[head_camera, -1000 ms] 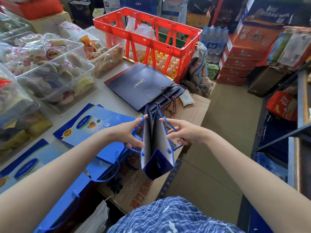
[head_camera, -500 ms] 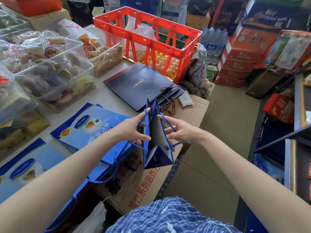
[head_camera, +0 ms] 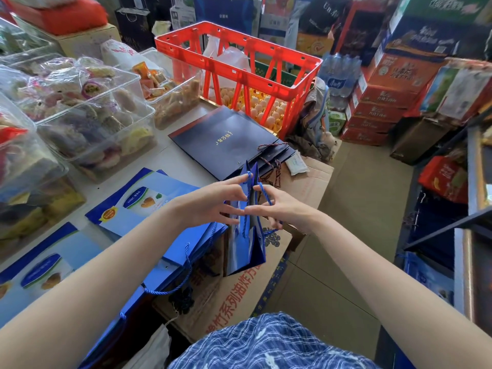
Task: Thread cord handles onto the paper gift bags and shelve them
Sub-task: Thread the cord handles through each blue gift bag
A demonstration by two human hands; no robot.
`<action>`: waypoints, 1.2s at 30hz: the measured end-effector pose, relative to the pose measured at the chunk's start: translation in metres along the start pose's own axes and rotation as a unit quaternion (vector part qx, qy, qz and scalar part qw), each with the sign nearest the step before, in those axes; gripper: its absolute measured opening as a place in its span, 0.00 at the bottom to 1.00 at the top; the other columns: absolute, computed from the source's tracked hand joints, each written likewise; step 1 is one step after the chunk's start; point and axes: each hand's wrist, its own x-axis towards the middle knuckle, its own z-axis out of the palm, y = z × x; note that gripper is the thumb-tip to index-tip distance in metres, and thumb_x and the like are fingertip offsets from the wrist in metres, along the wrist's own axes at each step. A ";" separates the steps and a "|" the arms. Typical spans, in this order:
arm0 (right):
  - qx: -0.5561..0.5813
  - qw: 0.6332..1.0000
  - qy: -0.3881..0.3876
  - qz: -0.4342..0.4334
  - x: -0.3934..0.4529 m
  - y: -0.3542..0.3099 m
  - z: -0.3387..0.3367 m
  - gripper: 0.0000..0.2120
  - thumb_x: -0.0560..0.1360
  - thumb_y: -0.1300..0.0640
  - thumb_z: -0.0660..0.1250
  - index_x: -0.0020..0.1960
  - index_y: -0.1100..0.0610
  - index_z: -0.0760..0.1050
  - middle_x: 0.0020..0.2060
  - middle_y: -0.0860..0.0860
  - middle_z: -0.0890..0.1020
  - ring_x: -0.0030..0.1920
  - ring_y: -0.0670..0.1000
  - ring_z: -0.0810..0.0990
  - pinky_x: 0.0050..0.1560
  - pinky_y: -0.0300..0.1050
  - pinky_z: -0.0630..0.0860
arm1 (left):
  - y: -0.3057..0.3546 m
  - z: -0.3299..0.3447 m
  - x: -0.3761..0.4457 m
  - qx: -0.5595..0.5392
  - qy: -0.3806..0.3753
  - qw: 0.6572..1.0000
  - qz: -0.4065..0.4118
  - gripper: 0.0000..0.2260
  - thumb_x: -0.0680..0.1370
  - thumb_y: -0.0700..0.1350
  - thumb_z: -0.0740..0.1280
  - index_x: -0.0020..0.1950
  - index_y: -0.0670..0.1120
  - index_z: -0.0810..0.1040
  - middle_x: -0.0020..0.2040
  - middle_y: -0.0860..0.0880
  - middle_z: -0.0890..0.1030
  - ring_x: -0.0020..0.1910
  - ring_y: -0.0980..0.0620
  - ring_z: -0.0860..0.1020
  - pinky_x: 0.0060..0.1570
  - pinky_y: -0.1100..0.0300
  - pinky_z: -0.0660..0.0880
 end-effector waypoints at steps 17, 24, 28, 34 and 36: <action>0.331 0.897 0.289 0.049 -0.023 -0.012 -0.032 0.18 0.71 0.72 0.45 0.53 0.60 0.68 0.40 0.63 0.80 0.15 0.43 0.57 0.17 0.33 0.53 | -0.029 0.013 0.012 0.048 0.024 0.995 -0.078 0.16 0.79 0.47 0.63 0.67 0.54 0.70 0.62 0.51 0.74 0.59 0.48 0.75 0.59 0.51 0.72; 0.450 0.863 0.207 -0.098 -0.049 -0.049 -0.064 0.17 0.75 0.71 0.45 0.56 0.60 0.67 0.45 0.63 0.80 0.27 0.51 0.80 0.23 0.37 0.72 | -0.005 0.033 0.007 0.011 0.101 0.991 -0.088 0.10 0.80 0.50 0.60 0.60 0.51 0.73 0.59 0.45 0.73 0.55 0.43 0.75 0.56 0.45 0.75; 0.475 0.859 0.103 -0.161 -0.048 -0.063 -0.053 0.19 0.77 0.72 0.44 0.65 0.62 0.61 0.50 0.62 0.79 0.37 0.60 0.84 0.32 0.41 0.80 | -0.005 0.041 -0.004 -0.081 0.119 0.983 -0.118 0.23 0.79 0.56 0.60 0.72 0.50 0.63 0.69 0.39 0.64 0.58 0.36 0.75 0.50 0.46 0.78; 0.390 0.893 0.015 -0.225 -0.047 -0.066 -0.031 0.24 0.76 0.72 0.46 0.71 0.60 0.59 0.56 0.55 0.80 0.32 0.53 0.82 0.30 0.39 0.76 | 0.006 0.046 -0.040 -0.495 0.144 0.856 0.035 0.12 0.78 0.38 0.62 0.61 0.36 0.70 0.52 0.32 0.77 0.48 0.43 0.80 0.49 0.54 0.79; 0.354 0.902 0.001 -0.249 -0.051 -0.078 -0.026 0.22 0.75 0.73 0.48 0.66 0.59 0.62 0.54 0.54 0.81 0.25 0.50 0.77 0.27 0.38 0.72 | 0.000 0.043 -0.052 -0.507 0.171 0.842 0.066 0.16 0.77 0.35 0.63 0.64 0.34 0.69 0.50 0.34 0.78 0.45 0.47 0.80 0.43 0.59 0.81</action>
